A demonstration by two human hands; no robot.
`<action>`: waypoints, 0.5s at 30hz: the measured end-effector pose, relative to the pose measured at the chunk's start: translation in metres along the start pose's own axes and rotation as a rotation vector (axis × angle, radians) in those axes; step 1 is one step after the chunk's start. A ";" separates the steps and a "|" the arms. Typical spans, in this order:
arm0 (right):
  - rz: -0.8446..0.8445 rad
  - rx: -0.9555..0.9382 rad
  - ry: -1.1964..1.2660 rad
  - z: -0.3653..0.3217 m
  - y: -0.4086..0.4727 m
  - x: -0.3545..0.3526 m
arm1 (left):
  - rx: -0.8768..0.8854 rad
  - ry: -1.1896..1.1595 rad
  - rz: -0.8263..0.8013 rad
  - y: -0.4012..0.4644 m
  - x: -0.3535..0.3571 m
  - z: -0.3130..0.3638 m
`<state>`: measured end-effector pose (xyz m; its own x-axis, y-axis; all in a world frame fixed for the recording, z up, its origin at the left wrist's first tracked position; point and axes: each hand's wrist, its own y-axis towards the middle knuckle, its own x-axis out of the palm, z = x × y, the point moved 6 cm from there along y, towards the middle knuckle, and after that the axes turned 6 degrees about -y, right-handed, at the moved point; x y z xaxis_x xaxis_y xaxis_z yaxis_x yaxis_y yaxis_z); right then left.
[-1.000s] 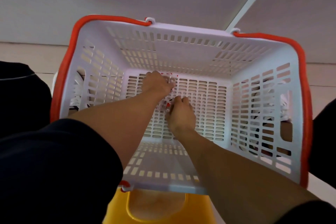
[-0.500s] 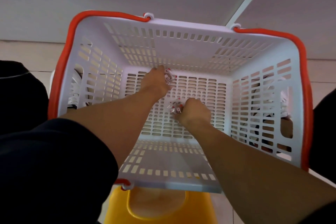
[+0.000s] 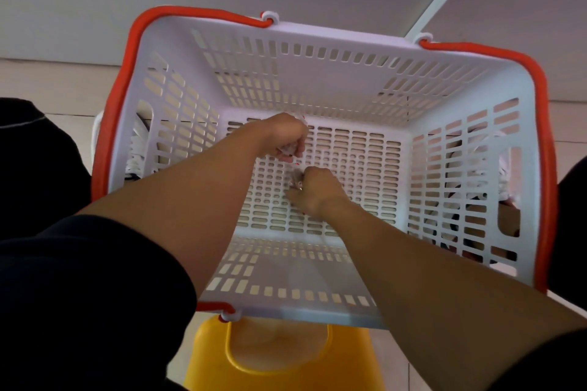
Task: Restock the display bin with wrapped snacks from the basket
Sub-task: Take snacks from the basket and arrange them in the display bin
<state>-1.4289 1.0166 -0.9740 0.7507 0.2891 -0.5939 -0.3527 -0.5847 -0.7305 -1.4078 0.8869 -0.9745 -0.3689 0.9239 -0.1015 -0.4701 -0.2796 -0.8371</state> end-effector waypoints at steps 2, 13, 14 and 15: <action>-0.185 0.123 0.451 0.008 0.000 0.005 | -0.021 -0.115 -0.018 -0.002 -0.003 -0.005; -0.317 0.103 1.174 0.013 -0.048 -0.055 | -0.004 -0.560 -0.198 -0.076 -0.004 0.007; -0.279 0.056 1.123 0.006 -0.056 -0.069 | 0.033 -0.585 -0.214 -0.088 -0.002 0.013; -0.228 0.002 1.061 -0.001 -0.066 -0.086 | 0.078 -0.614 -0.215 -0.100 -0.001 0.021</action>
<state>-1.4696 1.0293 -0.8747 0.8986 -0.4126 0.1492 -0.1443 -0.5991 -0.7876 -1.3769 0.9082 -0.8793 -0.6399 0.6508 0.4087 -0.6328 -0.1445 -0.7607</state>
